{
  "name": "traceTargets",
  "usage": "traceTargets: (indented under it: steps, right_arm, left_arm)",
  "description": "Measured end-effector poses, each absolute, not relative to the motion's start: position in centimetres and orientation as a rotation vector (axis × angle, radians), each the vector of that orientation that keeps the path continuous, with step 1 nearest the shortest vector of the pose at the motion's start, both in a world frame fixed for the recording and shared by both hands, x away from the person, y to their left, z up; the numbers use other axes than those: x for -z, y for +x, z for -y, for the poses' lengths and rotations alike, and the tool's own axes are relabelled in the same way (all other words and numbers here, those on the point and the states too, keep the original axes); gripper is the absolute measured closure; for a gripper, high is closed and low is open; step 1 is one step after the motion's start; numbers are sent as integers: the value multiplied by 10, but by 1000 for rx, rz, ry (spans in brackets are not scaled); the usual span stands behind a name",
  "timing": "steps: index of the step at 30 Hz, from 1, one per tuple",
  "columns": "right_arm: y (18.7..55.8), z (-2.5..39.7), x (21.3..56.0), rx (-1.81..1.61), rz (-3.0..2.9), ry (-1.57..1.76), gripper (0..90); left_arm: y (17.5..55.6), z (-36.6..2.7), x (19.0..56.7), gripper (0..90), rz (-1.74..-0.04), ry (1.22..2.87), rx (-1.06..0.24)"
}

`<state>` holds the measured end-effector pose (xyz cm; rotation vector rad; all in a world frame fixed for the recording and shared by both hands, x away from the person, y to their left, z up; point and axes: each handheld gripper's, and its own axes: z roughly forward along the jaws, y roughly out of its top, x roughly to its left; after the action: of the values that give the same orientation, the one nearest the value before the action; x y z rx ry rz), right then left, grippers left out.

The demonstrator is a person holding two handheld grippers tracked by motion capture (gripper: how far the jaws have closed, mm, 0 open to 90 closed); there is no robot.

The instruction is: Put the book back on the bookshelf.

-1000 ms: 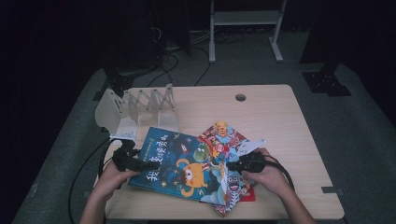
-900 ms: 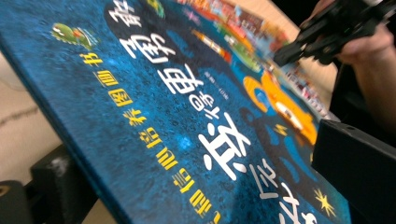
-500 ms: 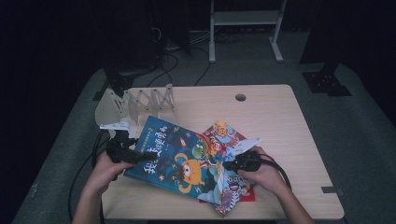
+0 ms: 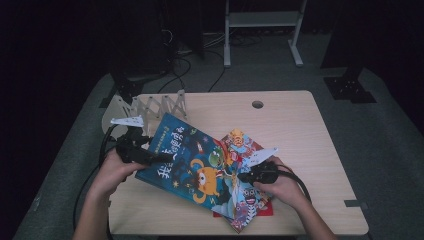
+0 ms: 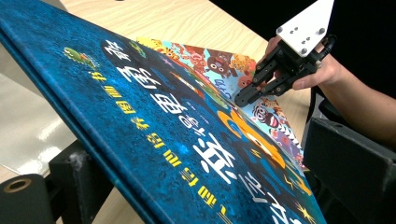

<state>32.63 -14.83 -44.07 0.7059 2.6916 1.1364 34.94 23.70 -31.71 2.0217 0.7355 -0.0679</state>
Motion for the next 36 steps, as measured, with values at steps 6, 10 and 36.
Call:
traceTargets:
  steps: [6,10,36]
  right_arm:
    - [327,149,441,-1137,-2691,699,884]
    - [326,148,440,-1137,-2697,705,870]
    - [325,144,444,-1209,-2694,721,891]
  left_arm:
    - [355,-230,307,92,-739,2045,63]
    - [361,-228,300,143,-745,2050,72]
    - [412,-193,250,527,-777,2212,98]
